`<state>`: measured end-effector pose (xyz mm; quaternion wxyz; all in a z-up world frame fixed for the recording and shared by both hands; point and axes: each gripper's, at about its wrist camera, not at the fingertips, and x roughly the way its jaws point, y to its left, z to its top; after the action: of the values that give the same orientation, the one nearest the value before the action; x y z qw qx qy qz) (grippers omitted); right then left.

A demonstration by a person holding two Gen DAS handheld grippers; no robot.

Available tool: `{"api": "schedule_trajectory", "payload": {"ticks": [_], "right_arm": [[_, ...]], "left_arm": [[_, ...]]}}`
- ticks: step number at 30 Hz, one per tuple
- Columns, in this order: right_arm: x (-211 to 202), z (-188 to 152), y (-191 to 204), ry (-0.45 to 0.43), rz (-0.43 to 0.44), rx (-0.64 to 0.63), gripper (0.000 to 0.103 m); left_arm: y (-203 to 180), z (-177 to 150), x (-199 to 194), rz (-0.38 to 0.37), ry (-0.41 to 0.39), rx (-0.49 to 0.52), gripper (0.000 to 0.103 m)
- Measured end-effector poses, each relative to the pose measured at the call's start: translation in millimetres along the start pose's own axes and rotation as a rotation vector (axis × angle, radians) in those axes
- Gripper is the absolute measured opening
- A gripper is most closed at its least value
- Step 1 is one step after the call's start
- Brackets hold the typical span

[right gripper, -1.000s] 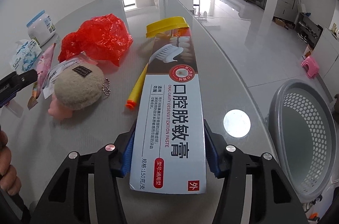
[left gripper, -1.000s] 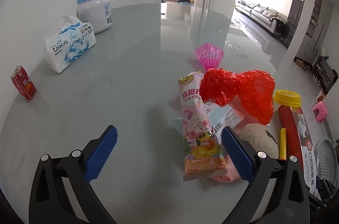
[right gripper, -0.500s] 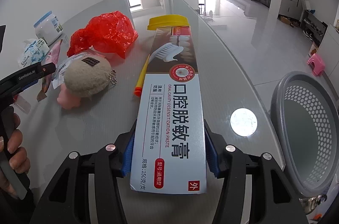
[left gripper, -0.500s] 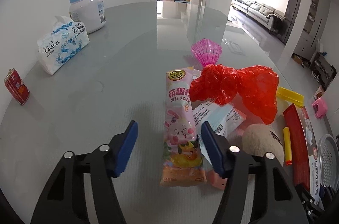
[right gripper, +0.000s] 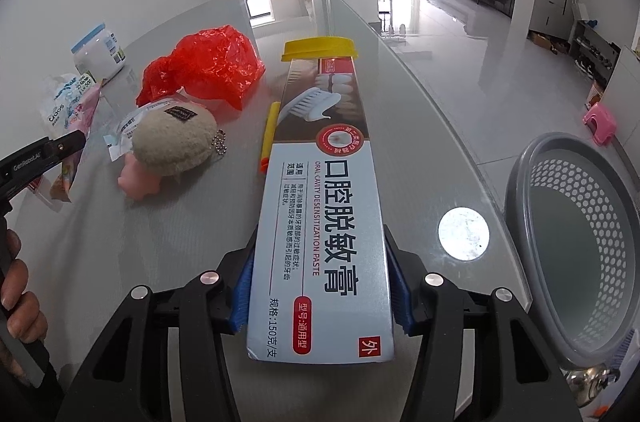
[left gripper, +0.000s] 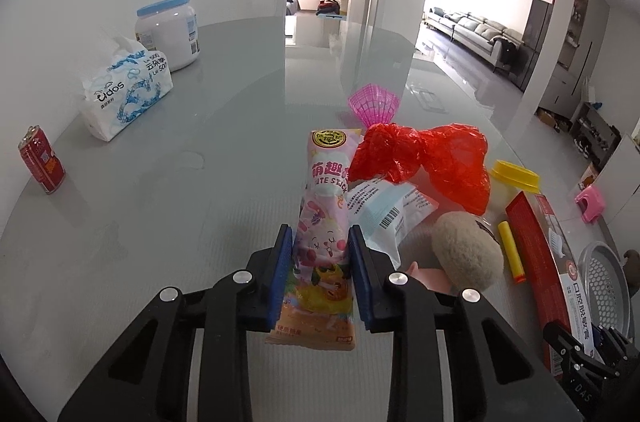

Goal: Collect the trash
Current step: 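Carry both items over the grey basket and open both tools to drop them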

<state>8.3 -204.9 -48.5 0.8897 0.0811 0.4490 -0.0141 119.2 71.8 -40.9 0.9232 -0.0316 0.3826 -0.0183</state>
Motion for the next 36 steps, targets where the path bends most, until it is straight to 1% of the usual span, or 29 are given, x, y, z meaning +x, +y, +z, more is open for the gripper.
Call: {"api": "schedule_trajectory", "payload": {"ticks": [5, 11, 19, 23, 27, 36], "right_arm": [[-11, -8, 0, 0.000, 0.010, -0.008, 0.052], [-30, -20, -3, -0.023, 0.020, -0.009, 0.052], [-55, -34, -28, -0.058, -0.012, 0.037, 0.052], [-72, -44, -52, -0.080, -0.041, 0.080, 0.052], [-91, -56, -86, -0.101, -0.089, 0.139, 0.052], [-116, -89, -172, -0.107, -0.204, 0.283, 0.052]], "left_arm": [[-10, -13, -18, -0.039, 0.002, 0.018, 0.029], [-30, -25, -35, -0.095, 0.003, 0.050, 0.029], [-76, -44, -59, -0.193, 0.006, 0.132, 0.029], [-106, -53, -65, -0.245, 0.017, 0.179, 0.029], [-142, -63, -69, -0.300, 0.027, 0.234, 0.029], [-240, -88, -67, -0.410, 0.064, 0.377, 0.029]]}}
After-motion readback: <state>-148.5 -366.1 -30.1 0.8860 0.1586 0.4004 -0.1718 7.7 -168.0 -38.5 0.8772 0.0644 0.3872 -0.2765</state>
